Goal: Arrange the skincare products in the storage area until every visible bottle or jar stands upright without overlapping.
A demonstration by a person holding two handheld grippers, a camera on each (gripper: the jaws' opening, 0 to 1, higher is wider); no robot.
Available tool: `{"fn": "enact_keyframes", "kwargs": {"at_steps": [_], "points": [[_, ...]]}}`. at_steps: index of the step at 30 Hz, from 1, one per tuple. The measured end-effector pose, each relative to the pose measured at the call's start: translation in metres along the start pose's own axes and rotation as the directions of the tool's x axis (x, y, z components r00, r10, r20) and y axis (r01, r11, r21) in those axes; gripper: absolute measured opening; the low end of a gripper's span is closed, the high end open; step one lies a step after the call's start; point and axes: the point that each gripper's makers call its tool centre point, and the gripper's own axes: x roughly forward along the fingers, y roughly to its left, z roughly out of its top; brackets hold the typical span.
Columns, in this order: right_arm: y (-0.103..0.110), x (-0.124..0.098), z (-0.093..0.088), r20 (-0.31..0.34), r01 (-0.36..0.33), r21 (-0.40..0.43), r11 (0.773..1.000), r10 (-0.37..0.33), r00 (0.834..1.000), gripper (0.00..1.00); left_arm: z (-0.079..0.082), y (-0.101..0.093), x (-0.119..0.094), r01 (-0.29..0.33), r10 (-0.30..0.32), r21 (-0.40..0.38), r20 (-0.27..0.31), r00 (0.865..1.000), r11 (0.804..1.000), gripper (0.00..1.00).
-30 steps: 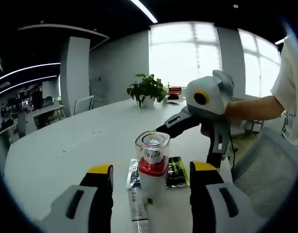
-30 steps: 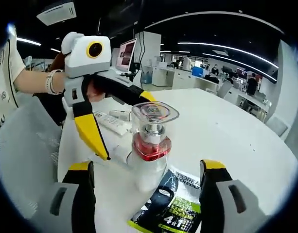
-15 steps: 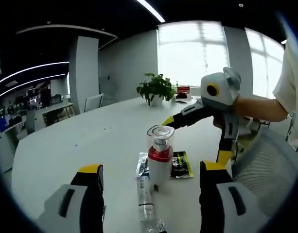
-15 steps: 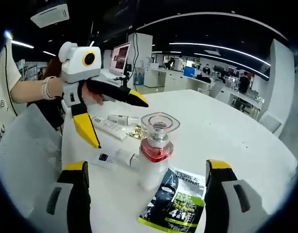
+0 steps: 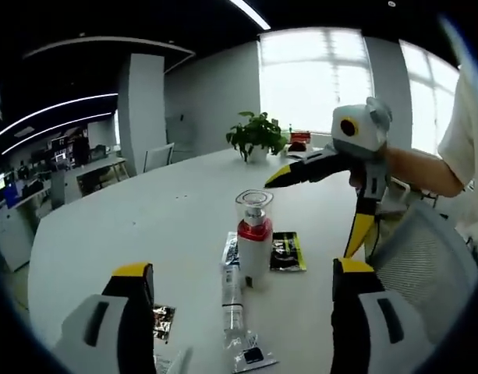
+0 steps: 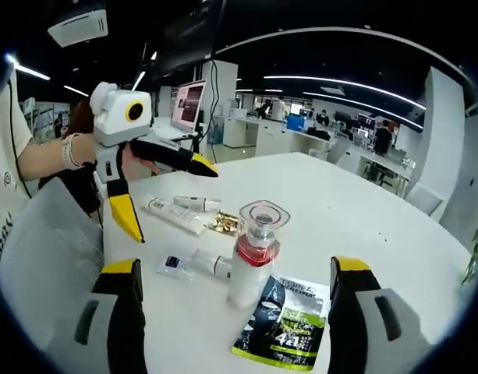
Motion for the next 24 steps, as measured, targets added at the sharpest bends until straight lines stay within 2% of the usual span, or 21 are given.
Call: {"fn": "enact_keyframes", "kwargs": {"at_steps": [7, 15, 20, 24], "points": [[0.007, -0.009, 0.000, 0.000, -0.001, 0.002, 1.000, 0.001, 1.000, 0.99, 0.000, 0.000, -0.018, -0.026, 0.026, -0.015, -0.004, 1.000, 1.000, 0.99], [0.013, -0.022, 0.005, 0.009, 0.022, 0.021, 1.000, -0.022, 1.000, 0.99, -0.001, 0.005, -0.038, -0.058, 0.058, -0.032, -0.001, 0.998, 0.998, 0.99], [0.017, -0.026, 0.006, 0.004, 0.034, 0.006, 0.999, -0.034, 0.999, 1.00, -0.002, 0.012, -0.050, -0.079, 0.079, -0.040, 0.011, 0.997, 0.996, 0.99], [0.018, -0.028, 0.006, 0.007, 0.039, 0.021, 0.999, -0.039, 0.999, 1.00, -0.006, 0.013, -0.057, -0.092, 0.092, -0.042, 0.000, 0.996, 0.995, 0.99]]}}
